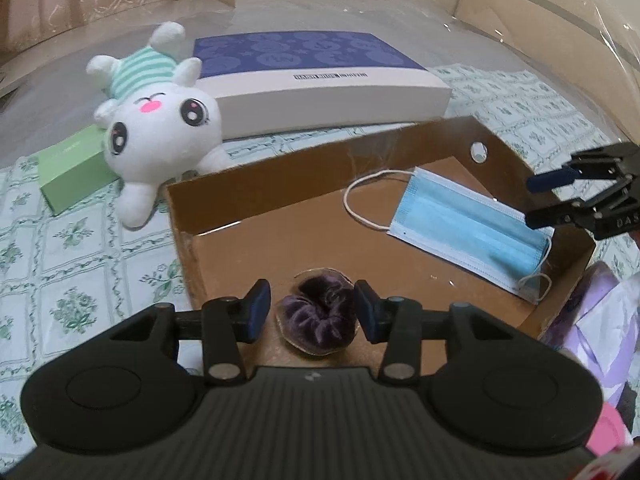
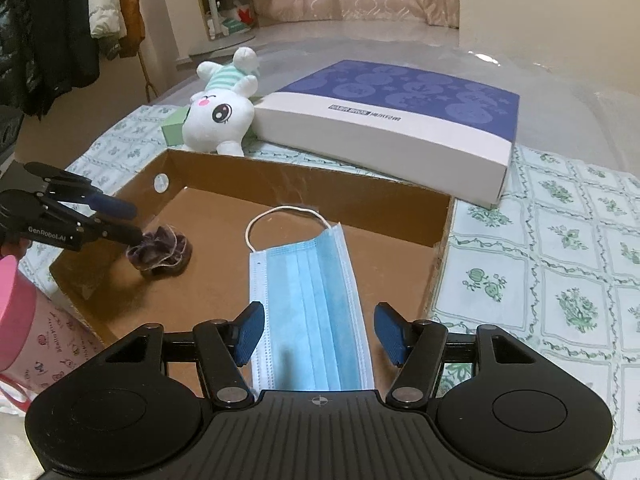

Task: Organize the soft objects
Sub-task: 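Carry mask and scrunchie into the cardboard box and open both grippers, then move both open grippers back over the pile of soft items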

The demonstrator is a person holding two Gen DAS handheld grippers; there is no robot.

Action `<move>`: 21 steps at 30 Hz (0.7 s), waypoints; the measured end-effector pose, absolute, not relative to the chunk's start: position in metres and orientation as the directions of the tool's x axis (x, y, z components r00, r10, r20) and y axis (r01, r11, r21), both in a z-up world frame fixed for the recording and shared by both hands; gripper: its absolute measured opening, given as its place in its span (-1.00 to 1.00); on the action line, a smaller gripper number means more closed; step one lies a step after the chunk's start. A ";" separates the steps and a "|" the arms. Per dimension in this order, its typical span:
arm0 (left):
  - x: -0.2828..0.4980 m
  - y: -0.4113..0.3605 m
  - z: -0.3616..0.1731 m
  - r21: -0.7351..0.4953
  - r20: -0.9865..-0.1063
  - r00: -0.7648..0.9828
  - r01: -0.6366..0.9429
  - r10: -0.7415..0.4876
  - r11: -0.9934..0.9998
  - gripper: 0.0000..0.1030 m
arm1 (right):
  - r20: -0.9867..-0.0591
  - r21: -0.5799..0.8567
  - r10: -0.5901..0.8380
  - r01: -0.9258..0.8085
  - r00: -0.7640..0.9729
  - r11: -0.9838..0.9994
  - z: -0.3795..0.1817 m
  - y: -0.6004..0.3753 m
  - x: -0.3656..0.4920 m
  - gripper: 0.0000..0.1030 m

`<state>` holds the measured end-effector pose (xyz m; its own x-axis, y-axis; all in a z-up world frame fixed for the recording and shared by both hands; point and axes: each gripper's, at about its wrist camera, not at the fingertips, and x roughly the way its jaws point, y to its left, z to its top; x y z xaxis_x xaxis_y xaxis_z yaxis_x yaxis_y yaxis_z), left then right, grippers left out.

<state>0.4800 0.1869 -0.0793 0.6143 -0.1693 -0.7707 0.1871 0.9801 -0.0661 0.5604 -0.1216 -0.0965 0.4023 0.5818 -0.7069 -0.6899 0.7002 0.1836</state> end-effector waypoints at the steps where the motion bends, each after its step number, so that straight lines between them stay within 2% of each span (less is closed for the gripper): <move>1: 0.478 0.188 -0.076 -0.066 -0.767 0.619 0.183 -0.167 0.981 -0.17 | -0.706 0.183 0.581 -0.688 0.406 0.702 -0.094 -0.123 0.558 0.18; 8: 0.455 0.196 -0.052 -0.108 -0.734 0.660 0.124 -0.163 0.986 -0.17 | -0.679 0.181 0.591 -0.681 0.435 0.710 -0.074 -0.130 0.539 0.18; 21: 0.367 0.206 -0.005 -0.113 -0.719 0.693 -0.040 -0.054 0.993 -0.17 | -0.601 0.212 0.601 -0.620 0.527 0.756 -0.031 -0.165 0.462 0.18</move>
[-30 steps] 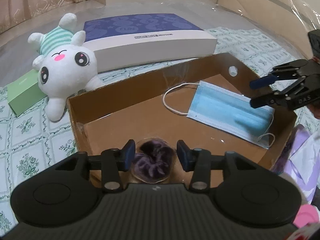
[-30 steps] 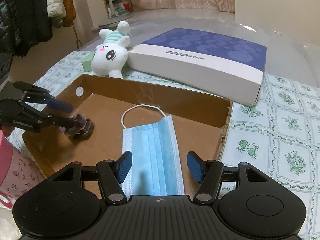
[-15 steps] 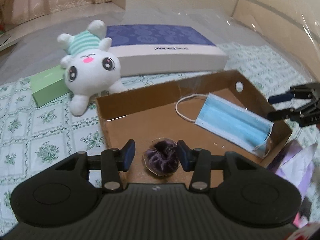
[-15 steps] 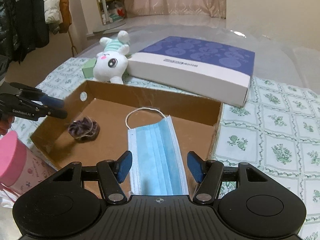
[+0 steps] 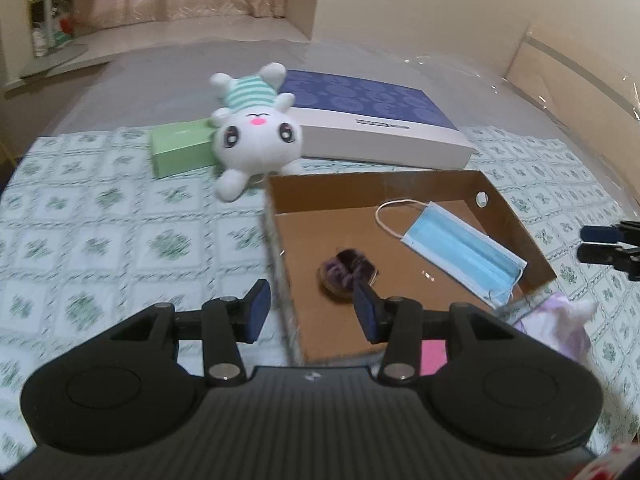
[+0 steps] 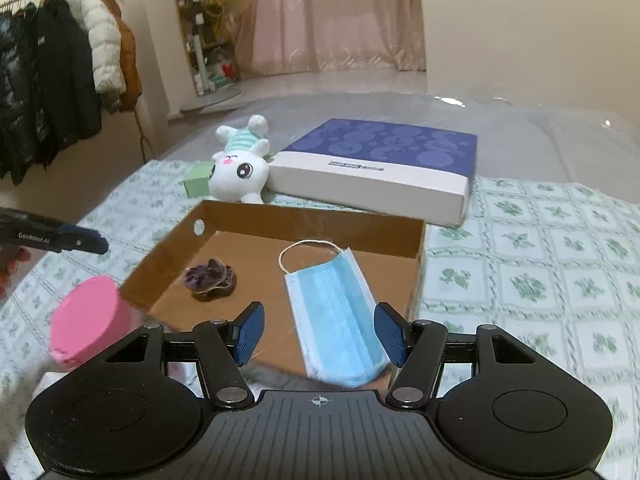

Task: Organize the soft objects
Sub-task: 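Move both open grippers back over the pile of soft items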

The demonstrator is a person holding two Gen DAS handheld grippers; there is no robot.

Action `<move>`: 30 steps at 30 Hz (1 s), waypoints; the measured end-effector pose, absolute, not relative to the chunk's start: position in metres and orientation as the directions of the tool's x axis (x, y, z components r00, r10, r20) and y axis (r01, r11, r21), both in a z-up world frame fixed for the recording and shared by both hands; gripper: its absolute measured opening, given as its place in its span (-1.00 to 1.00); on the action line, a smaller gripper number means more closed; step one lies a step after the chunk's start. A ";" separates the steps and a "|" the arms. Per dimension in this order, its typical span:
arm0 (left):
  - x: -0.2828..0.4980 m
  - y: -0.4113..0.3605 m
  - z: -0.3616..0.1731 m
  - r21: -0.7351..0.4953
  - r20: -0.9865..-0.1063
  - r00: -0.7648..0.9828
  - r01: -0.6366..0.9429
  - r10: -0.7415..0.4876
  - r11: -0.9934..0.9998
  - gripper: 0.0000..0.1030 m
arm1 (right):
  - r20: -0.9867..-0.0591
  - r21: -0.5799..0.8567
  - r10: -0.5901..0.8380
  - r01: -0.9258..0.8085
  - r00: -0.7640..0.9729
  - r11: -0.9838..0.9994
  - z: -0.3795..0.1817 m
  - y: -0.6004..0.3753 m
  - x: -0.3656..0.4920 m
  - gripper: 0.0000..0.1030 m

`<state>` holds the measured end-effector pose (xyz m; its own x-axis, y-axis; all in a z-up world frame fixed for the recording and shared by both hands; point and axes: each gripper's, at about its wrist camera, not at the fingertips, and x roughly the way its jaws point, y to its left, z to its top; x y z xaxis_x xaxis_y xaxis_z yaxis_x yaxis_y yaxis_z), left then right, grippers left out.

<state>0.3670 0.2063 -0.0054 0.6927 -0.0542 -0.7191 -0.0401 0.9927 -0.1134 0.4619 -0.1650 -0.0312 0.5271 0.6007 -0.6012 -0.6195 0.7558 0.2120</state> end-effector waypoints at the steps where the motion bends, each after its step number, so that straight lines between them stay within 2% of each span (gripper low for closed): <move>1: 0.358 0.206 -0.002 -0.109 -0.717 0.695 -0.045 -0.047 0.993 -0.17 | -0.596 0.224 0.607 -0.618 0.526 0.754 -0.029 -0.170 0.454 0.18; 10: 0.270 0.192 0.021 -0.095 -0.678 0.734 -0.058 -0.022 0.994 -0.14 | -0.562 0.285 0.607 -0.557 0.562 0.780 -0.013 -0.205 0.384 0.18; 19: 0.202 0.169 0.025 -0.090 -0.695 0.719 -0.097 0.007 0.991 -0.09 | -0.543 0.332 0.615 -0.526 0.572 0.783 -0.007 -0.229 0.314 0.18; 30: 0.138 0.138 0.010 -0.122 -0.692 0.721 -0.150 0.024 0.981 -0.09 | -0.592 0.316 0.585 -0.508 0.554 0.801 -0.030 -0.229 0.247 0.18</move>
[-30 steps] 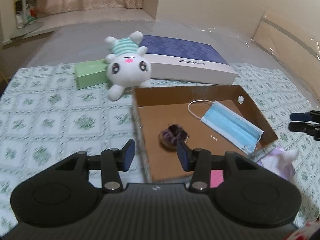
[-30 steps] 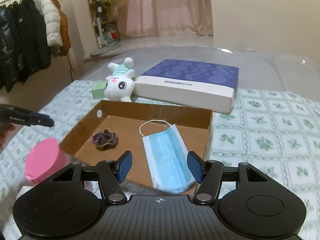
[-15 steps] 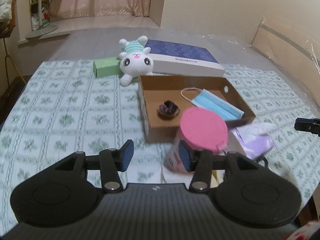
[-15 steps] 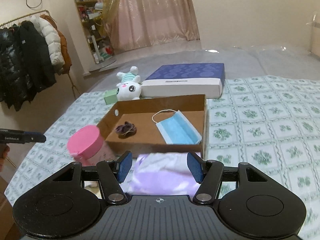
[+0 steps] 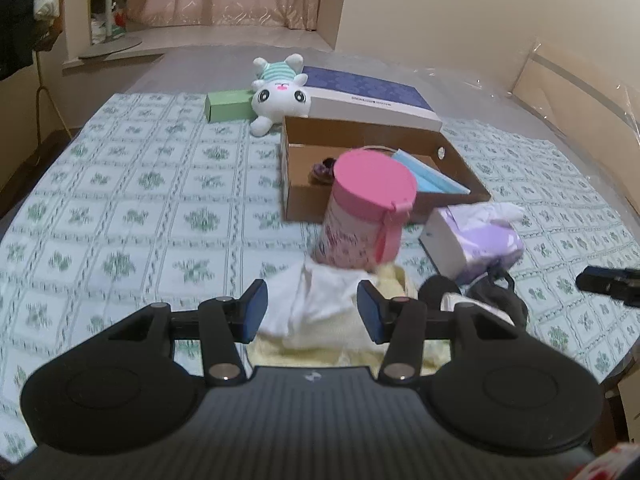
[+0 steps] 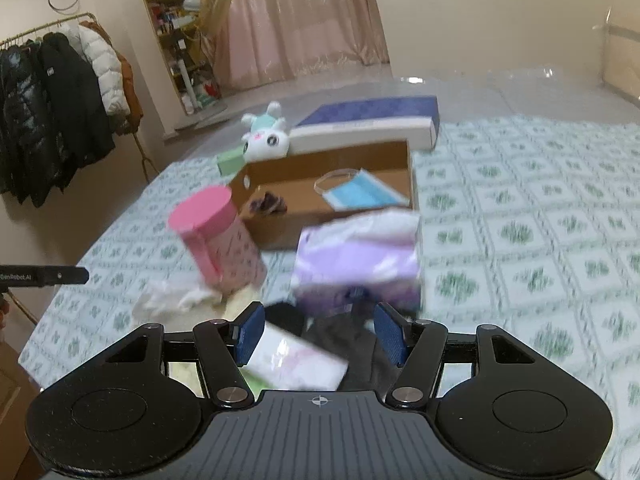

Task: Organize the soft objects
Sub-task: 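Move both open grippers back over the pile of soft items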

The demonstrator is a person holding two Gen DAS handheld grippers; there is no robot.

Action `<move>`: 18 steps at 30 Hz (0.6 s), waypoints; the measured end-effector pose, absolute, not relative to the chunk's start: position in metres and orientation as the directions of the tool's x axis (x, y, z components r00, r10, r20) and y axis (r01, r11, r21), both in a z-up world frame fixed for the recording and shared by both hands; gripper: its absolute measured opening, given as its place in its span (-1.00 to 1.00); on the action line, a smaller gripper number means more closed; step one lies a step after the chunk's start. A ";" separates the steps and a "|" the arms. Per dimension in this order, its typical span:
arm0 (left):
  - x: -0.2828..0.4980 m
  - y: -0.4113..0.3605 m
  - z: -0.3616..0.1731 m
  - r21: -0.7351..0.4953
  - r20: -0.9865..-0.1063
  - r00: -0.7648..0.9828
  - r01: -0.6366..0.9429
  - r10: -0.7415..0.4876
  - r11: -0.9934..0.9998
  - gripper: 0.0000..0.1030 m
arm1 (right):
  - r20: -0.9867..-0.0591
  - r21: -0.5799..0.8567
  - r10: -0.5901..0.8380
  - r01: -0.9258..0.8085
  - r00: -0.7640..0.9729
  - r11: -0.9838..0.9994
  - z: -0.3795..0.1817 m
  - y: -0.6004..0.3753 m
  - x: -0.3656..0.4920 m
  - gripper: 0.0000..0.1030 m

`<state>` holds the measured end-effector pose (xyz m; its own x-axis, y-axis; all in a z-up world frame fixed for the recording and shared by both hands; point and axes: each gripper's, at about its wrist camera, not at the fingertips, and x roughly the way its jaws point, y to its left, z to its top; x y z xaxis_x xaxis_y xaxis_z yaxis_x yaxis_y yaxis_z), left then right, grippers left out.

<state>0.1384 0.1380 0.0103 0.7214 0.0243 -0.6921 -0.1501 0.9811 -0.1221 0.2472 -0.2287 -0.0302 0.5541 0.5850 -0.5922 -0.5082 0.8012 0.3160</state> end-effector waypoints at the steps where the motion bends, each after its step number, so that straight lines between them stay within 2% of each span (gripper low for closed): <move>1: 0.134 0.136 0.008 -0.119 -0.694 0.720 -0.153 0.028 0.981 -0.10 | -0.600 0.315 0.582 -0.506 0.550 0.803 -0.034 -0.228 0.243 0.18; 5: 0.120 0.125 -0.001 -0.078 -0.699 0.713 -0.161 0.061 0.984 -0.09 | -0.631 0.307 0.565 -0.498 0.532 0.811 -0.050 -0.224 0.227 0.18; 9: 0.109 0.117 -0.010 -0.096 -0.709 0.704 -0.155 0.042 0.983 -0.09 | -0.650 0.291 0.547 -0.492 0.528 0.821 -0.060 -0.224 0.216 0.18; 18: 0.102 0.092 -0.028 -0.083 -0.714 0.700 -0.125 0.029 0.989 -0.08 | -0.680 0.164 0.485 -0.530 0.550 0.832 -0.079 -0.209 0.201 0.18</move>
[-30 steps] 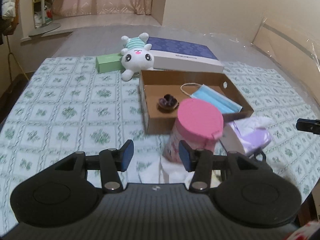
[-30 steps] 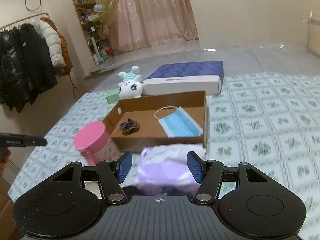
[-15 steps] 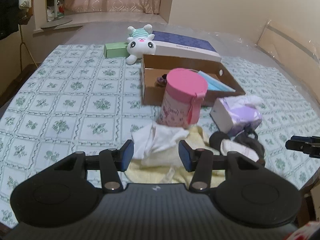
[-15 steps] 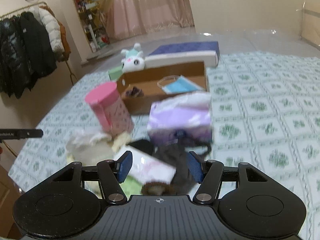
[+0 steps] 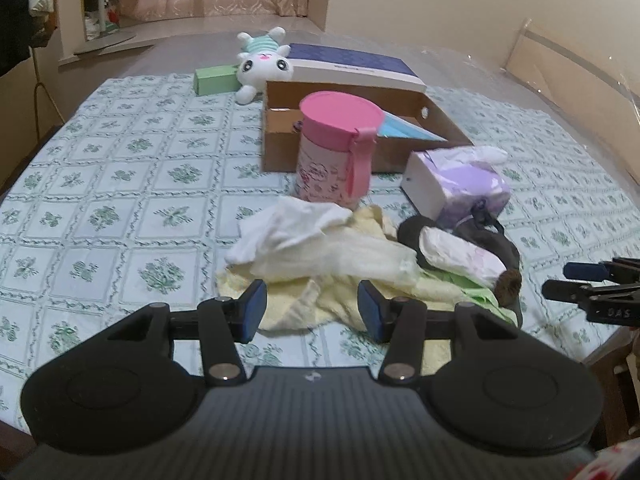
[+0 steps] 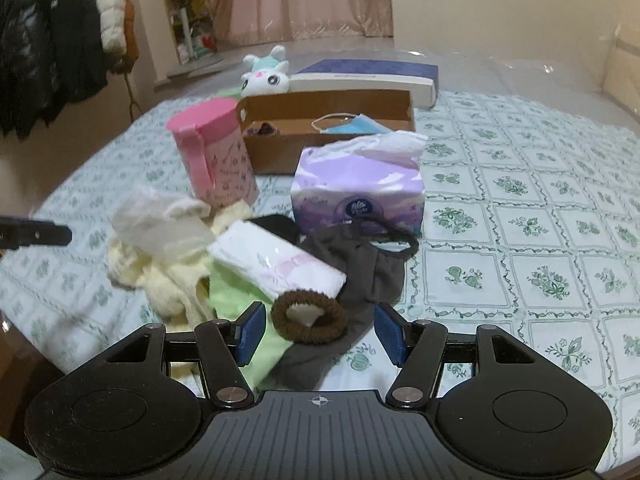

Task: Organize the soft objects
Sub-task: 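Move both open grippers back over the pile of soft items, then grasp the brown hair tie with the right gripper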

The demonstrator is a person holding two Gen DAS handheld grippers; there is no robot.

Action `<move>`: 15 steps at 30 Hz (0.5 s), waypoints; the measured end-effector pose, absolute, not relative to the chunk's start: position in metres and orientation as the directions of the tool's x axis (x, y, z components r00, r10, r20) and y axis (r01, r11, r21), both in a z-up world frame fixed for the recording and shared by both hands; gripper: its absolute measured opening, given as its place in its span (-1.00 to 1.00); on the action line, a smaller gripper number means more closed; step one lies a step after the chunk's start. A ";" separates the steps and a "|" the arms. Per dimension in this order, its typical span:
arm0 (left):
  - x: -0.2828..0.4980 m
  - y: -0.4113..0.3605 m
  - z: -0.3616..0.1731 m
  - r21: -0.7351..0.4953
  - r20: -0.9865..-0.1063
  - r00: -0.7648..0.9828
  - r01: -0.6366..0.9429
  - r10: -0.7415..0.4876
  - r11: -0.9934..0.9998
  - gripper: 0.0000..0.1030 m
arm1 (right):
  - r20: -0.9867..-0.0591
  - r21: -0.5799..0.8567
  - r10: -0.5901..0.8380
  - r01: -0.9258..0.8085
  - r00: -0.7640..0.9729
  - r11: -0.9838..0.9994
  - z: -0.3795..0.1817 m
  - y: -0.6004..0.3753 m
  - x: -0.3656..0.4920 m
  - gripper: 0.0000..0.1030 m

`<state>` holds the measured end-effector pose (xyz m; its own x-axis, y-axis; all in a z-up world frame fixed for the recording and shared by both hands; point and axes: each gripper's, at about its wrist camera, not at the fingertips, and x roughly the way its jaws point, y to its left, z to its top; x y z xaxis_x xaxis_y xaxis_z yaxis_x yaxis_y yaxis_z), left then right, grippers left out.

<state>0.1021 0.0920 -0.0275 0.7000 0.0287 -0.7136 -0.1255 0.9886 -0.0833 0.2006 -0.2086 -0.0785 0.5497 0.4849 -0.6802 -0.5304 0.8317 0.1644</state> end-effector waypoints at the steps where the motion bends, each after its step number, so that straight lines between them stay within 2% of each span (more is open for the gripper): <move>1: 0.103 0.090 -0.030 -0.082 -0.717 0.697 -0.124 0.028 0.989 -0.08 | -0.682 0.154 0.481 -0.535 0.551 0.831 -0.081 -0.207 0.199 0.18; 15: 0.116 0.077 -0.050 -0.026 -0.729 0.682 -0.110 0.057 0.994 -0.08 | -0.685 0.103 0.464 -0.556 0.561 0.825 -0.104 -0.190 0.207 0.18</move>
